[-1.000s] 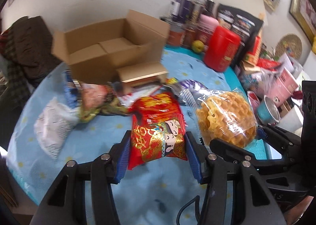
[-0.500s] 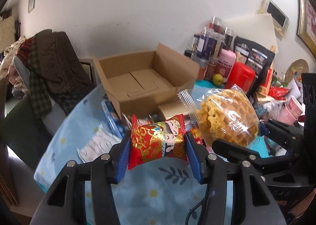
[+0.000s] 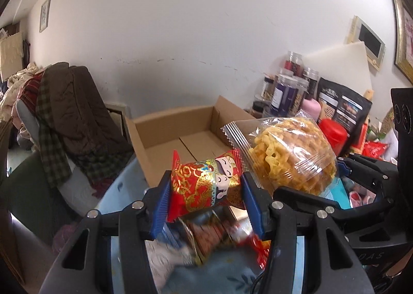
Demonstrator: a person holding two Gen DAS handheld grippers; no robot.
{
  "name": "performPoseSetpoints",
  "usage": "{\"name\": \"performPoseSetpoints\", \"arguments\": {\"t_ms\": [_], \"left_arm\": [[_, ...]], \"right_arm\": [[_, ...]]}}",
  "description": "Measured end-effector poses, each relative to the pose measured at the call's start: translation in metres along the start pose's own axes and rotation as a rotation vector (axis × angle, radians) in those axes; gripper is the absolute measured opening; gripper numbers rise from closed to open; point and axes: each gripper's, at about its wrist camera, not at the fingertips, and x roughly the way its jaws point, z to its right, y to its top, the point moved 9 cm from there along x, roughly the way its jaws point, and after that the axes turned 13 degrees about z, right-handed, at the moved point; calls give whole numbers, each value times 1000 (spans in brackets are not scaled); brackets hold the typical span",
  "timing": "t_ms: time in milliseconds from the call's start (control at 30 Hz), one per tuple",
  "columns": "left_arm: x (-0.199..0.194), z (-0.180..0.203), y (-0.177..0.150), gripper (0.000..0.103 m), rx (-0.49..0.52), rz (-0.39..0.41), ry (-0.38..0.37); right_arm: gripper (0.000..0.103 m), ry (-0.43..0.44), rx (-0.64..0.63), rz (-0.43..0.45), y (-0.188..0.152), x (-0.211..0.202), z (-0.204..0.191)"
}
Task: Organize snacks
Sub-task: 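Carry both snacks over the cardboard box and open both grippers to drop them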
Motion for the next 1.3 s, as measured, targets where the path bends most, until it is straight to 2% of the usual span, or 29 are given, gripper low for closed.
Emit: {"name": "performPoseSetpoints", "arguments": {"t_ms": [367, 533, 667, 1000, 1300], "left_arm": [[67, -31, 38, 52, 32, 2, 2], [103, -43, 43, 52, 41, -29, -3], [131, -53, 41, 52, 66, -58, 26], [195, -80, 26, 52, 93, -176, 86], [228, -88, -5, 52, 73, -355, 94]], "right_arm": [[68, 18, -13, 28, 41, 63, 22], [68, 14, -2, 12, 52, 97, 37], [68, 9, -8, -16, 54, 122, 44], [68, -16, -8, -102, 42, 179, 69], [70, -31, 9, -204, 28, 213, 85]]}}
